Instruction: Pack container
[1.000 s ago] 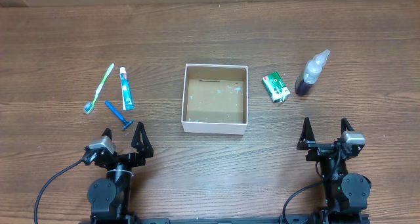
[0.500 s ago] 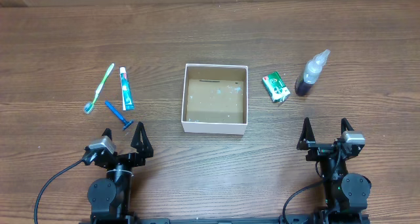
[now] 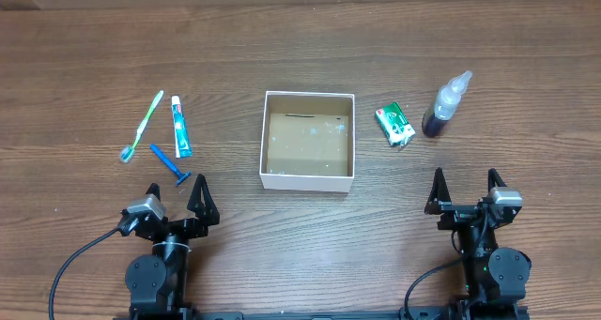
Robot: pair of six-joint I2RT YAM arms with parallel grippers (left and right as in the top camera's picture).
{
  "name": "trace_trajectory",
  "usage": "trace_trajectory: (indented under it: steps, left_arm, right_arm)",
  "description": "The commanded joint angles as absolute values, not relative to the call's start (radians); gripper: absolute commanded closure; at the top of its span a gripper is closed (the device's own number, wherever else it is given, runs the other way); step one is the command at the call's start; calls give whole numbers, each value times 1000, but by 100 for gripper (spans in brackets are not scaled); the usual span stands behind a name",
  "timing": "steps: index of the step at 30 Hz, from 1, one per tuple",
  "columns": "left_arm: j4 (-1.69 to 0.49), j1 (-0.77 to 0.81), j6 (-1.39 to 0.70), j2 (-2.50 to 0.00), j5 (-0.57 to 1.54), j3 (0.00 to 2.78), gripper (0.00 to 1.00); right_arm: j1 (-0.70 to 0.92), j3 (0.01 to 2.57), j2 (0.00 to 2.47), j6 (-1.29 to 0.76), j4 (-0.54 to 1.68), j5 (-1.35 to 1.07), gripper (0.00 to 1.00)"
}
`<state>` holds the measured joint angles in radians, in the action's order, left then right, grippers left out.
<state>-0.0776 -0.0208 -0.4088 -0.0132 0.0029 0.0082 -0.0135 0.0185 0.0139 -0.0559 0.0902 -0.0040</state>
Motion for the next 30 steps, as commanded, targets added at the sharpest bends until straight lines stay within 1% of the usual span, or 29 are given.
trace_trajectory:
  steps: [1,5,9,11,15,18,20,24,28,29,30]
  left_arm:
    - [-78,-28,-385,-5,-3,5,0]
    - [-78,-28,-385,-5,-3,5,0]
    - [-78,-28,-385,-5,-3,5,0]
    - [-78,-28,-385,-5,-3,5,0]
    - [-78,-28,-385,-5,-3,5,0]
    - [-78,-28,-385,-4,-3,5,0]
    - [-78,-28,-385,-5,-3,5,0]
    - [-78,-28,-385,-5,-3,5,0]
    - [-78,-28,-385,-5,-3,5,0]
    - [-78,-28,-385,-5,-3,5,0]
    - [-78,-28,-385,-5,-3,5,0]
  right_arm:
    - [-19,8,3,-83,81,-39,0]
    - [-19,8,3,-155,76,-101,0]
    - [-19,20,3,-165,81,-214,0]
    - [-19,56,3,-165,126,-252,0]
    - [-19,177,14,-164,231,-227,0]
    - [-19,313,69,-149,286,-175,0]
    - [-19,406,137,-149,313,-173,0]
    - [-19,649,378,-149,463,-173,0]
    - [-19,908,656,-149,670,-173,0]
    - [-19,1039,792,-148,778,-173,0]
    - [-19,1107,862,-149,833,-173,0]
